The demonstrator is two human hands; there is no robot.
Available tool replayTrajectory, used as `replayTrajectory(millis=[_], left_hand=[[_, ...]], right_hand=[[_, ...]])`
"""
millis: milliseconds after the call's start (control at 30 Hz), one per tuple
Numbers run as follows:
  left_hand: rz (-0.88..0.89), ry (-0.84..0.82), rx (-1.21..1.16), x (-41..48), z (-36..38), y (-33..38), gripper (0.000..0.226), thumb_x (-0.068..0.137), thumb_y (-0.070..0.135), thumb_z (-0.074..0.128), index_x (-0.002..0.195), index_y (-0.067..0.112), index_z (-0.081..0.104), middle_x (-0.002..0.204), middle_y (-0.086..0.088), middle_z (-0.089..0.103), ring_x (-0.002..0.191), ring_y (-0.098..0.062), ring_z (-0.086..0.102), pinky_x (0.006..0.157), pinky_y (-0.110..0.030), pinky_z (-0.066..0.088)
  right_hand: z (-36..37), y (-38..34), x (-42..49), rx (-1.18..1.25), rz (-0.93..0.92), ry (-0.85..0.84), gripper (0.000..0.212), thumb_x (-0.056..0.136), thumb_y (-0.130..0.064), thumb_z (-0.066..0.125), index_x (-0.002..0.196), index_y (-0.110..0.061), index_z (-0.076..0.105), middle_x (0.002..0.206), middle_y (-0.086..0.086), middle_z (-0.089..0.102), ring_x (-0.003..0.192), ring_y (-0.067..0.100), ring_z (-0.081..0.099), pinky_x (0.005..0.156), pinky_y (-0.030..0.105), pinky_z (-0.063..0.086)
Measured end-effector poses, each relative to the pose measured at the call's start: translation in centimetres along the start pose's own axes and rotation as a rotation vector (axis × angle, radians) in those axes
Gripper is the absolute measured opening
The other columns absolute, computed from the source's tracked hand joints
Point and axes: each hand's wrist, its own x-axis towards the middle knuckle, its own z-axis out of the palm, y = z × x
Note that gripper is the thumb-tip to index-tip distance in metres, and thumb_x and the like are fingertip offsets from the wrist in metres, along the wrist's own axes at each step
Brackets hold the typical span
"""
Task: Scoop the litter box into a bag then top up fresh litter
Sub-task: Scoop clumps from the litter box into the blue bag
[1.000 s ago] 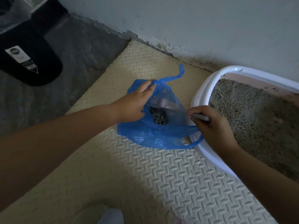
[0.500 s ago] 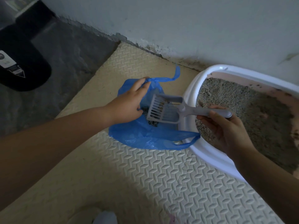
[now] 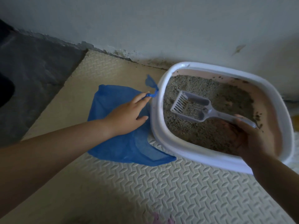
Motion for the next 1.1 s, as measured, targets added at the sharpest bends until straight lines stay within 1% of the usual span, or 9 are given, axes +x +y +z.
replayTrajectory(millis=[167,300,400,500,667,800,900,1000,1100], left_hand=[[-0.038,-0.026,-0.012,1.6,1.6,2.4,0.07,0.095,0.045,0.046,0.152,0.018,0.016,0.159,0.009,0.004,0.1,-0.015,0.058,0.089,-0.037,0.046],[-0.035,-0.02,-0.021,2.6,2.8,3.9,0.076,0.094,0.05,0.047,0.152,0.016,0.013,0.159,0.011,-0.002,0.129,-0.019,0.042,0.097,-0.034,0.04],[-0.016,-0.009,0.01,3.1,3.4,4.1,0.078,0.092,0.047,0.052,0.152,0.013,0.014,0.16,0.007,-0.002,0.136,-0.021,0.035,0.1,-0.034,0.036],[-0.016,0.012,-0.034,3.4,3.8,3.8,0.08,0.091,0.045,0.056,0.152,0.014,0.015,0.159,0.009,0.002,0.137,-0.019,0.033,0.099,-0.031,0.036],[-0.01,0.038,-0.137,3.4,4.3,3.4,0.081,0.089,0.042,0.061,0.152,0.018,0.016,0.157,0.011,0.008,0.131,-0.017,0.038,0.097,-0.025,0.036],[0.005,0.057,-0.179,3.4,4.6,3.1,0.081,0.088,0.039,0.062,0.152,0.018,0.015,0.157,0.01,0.008,0.131,-0.017,0.038,0.095,-0.023,0.036],[0.01,0.052,-0.216,3.4,4.8,3.1,0.082,0.089,0.037,0.062,0.152,0.018,0.014,0.158,0.011,0.004,0.137,-0.013,0.029,0.103,-0.027,0.036],[0.013,0.05,-0.231,3.4,4.7,3.2,0.082,0.089,0.036,0.062,0.152,0.018,0.012,0.158,0.011,0.003,0.138,-0.011,0.026,0.104,-0.027,0.036],[0.018,0.05,-0.237,3.5,4.9,3.1,0.083,0.089,0.035,0.062,0.152,0.02,0.01,0.158,0.013,-0.001,0.139,-0.009,0.022,0.103,-0.019,0.03]], right_hand=[[-3.0,0.0,0.6,-0.148,0.024,0.099,0.011,0.087,-0.001,0.06,0.089,-0.011,0.059,0.079,0.007,0.071,0.074,0.014,0.071,0.07,0.023,0.058],[-3.7,0.4,1.1,-0.85,-0.053,0.153,0.018,0.078,-0.016,0.075,0.091,-0.016,0.064,0.081,0.006,0.069,0.073,0.018,0.065,0.073,0.037,0.054],[-2.9,-0.1,0.9,-1.324,-0.224,0.028,0.018,0.082,-0.021,0.07,0.097,-0.015,0.062,0.073,-0.005,0.061,0.061,0.01,0.055,0.054,0.026,0.043],[-2.0,-1.1,0.6,-1.652,-0.383,-0.111,0.023,0.089,-0.026,0.061,0.111,-0.024,0.061,0.071,-0.006,0.059,0.057,0.007,0.052,0.05,0.023,0.037],[-0.2,-3.2,0.9,-1.741,-0.416,-0.198,0.024,0.088,-0.025,0.059,0.11,-0.027,0.068,0.06,-0.016,0.052,0.054,0.003,0.049,0.048,0.021,0.034],[2.1,-2.4,2.6,-1.756,-0.442,-0.297,0.017,0.087,-0.025,0.057,0.096,-0.022,0.071,0.066,-0.003,0.063,0.056,0.012,0.056,0.053,0.027,0.043],[3.8,-1.2,4.4,-1.738,-0.393,-0.327,0.018,0.089,-0.024,0.054,0.091,-0.017,0.071,0.068,0.005,0.066,0.052,0.016,0.053,0.046,0.023,0.036],[4.8,0.2,6.0,-1.63,-0.318,-0.321,0.02,0.09,-0.021,0.052,0.095,-0.017,0.071,0.071,0.009,0.066,0.054,0.018,0.051,0.049,0.024,0.035],[4.9,2.2,7.2,-1.627,-0.339,-0.287,0.021,0.093,-0.023,0.048,0.102,-0.02,0.067,0.067,0.001,0.06,0.053,0.015,0.05,0.046,0.024,0.031]])
